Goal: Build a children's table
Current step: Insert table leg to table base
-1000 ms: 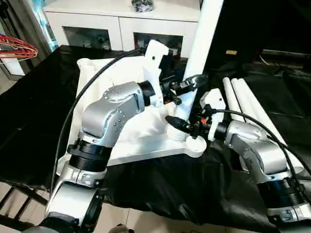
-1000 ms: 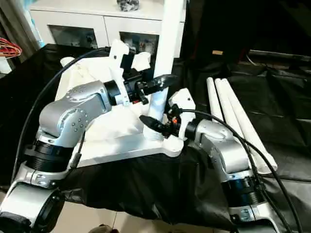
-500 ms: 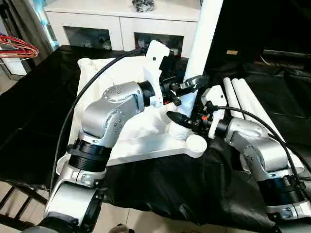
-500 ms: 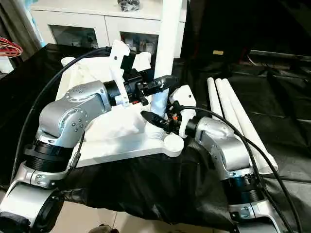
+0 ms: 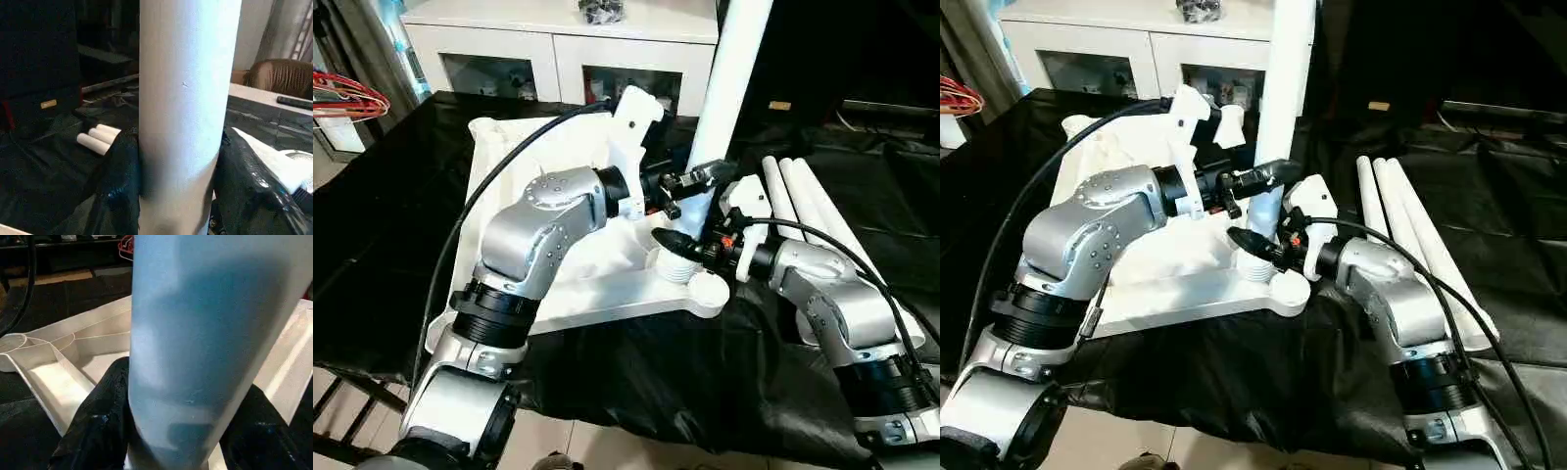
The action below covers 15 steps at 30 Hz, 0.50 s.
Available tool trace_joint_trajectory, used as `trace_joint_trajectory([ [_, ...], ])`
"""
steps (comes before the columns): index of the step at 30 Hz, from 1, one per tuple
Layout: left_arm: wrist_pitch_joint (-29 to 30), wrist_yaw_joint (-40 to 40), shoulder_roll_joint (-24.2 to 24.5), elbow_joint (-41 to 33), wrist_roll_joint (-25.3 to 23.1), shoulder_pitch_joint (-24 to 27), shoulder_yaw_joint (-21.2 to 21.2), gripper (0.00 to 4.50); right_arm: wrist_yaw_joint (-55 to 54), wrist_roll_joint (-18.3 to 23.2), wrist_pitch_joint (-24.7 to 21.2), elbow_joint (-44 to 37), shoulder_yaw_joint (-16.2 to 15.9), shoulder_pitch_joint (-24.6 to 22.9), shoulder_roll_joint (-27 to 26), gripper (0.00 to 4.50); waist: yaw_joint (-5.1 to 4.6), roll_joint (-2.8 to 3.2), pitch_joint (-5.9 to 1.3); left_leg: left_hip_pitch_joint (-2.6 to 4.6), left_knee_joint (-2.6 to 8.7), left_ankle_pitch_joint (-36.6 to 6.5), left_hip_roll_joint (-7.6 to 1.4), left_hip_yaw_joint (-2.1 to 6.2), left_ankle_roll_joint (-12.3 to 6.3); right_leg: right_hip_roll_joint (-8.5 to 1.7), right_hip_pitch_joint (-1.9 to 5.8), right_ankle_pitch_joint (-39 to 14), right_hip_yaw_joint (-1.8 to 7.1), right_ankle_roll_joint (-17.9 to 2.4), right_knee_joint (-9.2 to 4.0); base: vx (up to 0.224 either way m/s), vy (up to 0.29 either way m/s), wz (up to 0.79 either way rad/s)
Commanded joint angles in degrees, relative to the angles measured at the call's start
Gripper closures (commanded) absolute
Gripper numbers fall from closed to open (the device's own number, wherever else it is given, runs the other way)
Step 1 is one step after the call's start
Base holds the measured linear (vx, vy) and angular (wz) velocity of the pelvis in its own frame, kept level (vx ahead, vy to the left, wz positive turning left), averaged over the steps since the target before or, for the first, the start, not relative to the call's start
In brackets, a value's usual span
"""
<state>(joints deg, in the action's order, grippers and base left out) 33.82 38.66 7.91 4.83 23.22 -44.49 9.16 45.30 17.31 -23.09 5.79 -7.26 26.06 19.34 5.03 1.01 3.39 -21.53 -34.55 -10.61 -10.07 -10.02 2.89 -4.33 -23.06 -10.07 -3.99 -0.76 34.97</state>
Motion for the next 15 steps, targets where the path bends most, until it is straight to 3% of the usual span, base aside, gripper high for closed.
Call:
trace_joint_trajectory([
  [1,-0.76,0.51,-0.25,-0.16,-0.84,-0.65,0.75,2.68,1.43,-0.9,0.49,-0.76,-2.57,-0.44,0.02,2.57,0.03,-0.21,-4.27,0.46,3.62,-8.1,-2.52,0.9,-2.21,-3.7,3.58,-9.96,2.59,-12.18,-4.01,0.0,0.0,0.0],
  [11,-0.55,0.32,-1.15,-0.56,0.04,-1.03,0.17,2.68,1.28,-1.12,0.25,-0.95,-2.91,-0.52,-0.66,2.57,0.06,-0.28,-4.31,0.48,3.57,-7.76,-2.55,0.87,-2.45,-3.7,3.53,-9.38,2.62,-12.49,-3.95,0.0,0.0,0.0],
  [12,1.0,0.11,-1.77,-0.35,1.41,-1.2,-0.93,2.12,1.22,-1.15,0.3,-0.91,-2.86,-0.51,-0.74,2.57,0.06,-0.24,-4.29,0.48,3.58,-7.82,-2.56,0.87,-2.42,-3.71,3.53,-9.47,2.61,-12.51,-3.93,0.0,0.0,0.0],
  [15,2.25,0.25,-2.42,-0.74,3.58,-1.37,-2.75,1.92,0.4,-0.69,0.39,-0.57,-1.89,-0.24,-1.38,2.57,0.09,-0.29,-4.28,0.44,3.56,-7.78,-2.5,0.86,-2.45,-3.76,3.54,-9.84,2.58,-12.73,-3.96,0.0,0.0,0.0],
])
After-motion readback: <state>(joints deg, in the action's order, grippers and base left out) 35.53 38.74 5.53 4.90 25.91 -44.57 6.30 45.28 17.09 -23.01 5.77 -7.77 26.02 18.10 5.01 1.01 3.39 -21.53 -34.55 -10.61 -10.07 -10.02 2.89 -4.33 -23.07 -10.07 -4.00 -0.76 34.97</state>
